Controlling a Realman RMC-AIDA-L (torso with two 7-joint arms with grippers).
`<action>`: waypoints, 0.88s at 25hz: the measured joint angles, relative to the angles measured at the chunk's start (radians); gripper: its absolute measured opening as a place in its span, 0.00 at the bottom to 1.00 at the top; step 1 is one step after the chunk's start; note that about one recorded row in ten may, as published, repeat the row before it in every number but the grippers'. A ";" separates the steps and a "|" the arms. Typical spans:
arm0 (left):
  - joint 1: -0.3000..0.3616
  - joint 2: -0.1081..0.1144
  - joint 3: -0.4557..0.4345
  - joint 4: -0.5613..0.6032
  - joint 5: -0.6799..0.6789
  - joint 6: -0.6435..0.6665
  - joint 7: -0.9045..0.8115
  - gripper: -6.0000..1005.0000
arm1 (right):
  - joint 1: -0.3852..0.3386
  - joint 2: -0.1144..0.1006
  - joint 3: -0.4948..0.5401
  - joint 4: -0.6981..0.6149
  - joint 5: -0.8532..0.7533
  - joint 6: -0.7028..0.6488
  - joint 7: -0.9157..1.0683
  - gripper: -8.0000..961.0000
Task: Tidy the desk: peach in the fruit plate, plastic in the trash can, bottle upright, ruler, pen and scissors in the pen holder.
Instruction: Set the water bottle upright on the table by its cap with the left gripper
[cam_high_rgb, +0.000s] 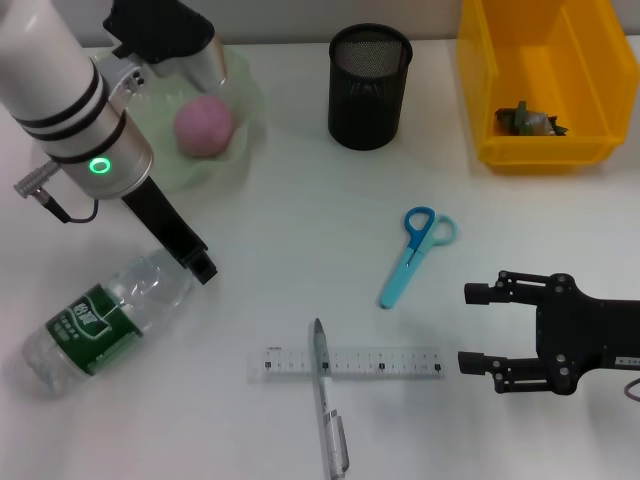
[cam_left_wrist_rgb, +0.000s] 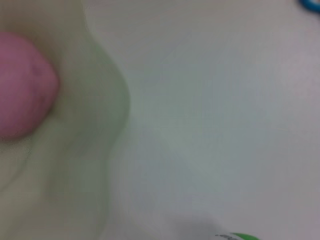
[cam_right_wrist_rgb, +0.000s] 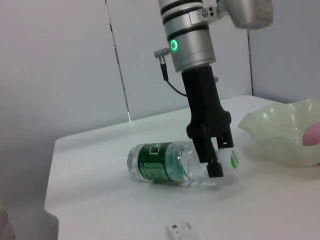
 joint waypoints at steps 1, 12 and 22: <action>0.003 0.001 0.000 0.010 -0.007 0.005 0.002 0.45 | 0.000 0.000 0.000 0.000 0.000 0.000 0.000 0.81; 0.051 0.004 -0.033 0.156 -0.100 0.052 0.046 0.45 | 0.000 0.000 0.000 0.002 -0.002 -0.002 0.000 0.81; 0.074 0.007 -0.146 0.227 -0.183 0.105 0.110 0.45 | 0.000 0.000 0.000 0.000 -0.004 -0.002 0.000 0.81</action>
